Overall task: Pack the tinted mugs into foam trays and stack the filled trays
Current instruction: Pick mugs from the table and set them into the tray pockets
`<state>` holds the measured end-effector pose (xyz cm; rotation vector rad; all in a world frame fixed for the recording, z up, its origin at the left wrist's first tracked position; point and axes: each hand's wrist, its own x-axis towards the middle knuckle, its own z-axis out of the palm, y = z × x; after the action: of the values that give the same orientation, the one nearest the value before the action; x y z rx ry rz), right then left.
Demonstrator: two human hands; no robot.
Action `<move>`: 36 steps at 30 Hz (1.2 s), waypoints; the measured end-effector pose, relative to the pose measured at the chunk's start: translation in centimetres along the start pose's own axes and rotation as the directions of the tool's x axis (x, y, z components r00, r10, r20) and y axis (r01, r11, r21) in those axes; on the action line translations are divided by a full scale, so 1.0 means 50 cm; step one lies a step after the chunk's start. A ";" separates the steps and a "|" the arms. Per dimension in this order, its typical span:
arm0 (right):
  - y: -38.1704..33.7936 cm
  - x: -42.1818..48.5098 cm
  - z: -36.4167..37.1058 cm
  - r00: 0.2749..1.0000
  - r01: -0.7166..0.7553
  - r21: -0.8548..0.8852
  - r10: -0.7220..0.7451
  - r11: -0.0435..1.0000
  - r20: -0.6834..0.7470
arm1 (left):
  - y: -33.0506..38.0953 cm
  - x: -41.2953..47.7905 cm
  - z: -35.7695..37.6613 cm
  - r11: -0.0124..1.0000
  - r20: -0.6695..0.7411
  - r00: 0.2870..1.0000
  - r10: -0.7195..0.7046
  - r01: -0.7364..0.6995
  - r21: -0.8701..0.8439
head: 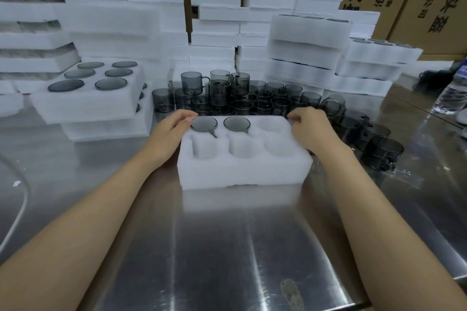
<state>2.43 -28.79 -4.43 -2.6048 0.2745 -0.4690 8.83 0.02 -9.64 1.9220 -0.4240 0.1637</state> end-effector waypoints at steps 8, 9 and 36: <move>0.016 0.012 0.004 0.981 0.161 -0.002 -0.160 0.987 -0.112 | 0.002 -0.002 0.001 1.000 -0.005 1.000 -0.007 0.007 -0.001; 0.019 0.013 0.002 0.981 0.142 -0.057 -0.149 0.988 -0.128 | 0.003 -0.002 0.001 1.000 -0.007 1.000 -0.009 0.009 0.000; 0.001 0.014 0.001 0.963 0.124 0.824 0.135 0.552 -0.234 | 0.010 -0.006 0.001 1.000 -0.009 1.000 -0.019 0.019 0.004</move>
<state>3.07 -28.99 -4.29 -1.5741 0.0949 -0.7409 8.35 -0.14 -9.31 1.9279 -0.4001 0.1608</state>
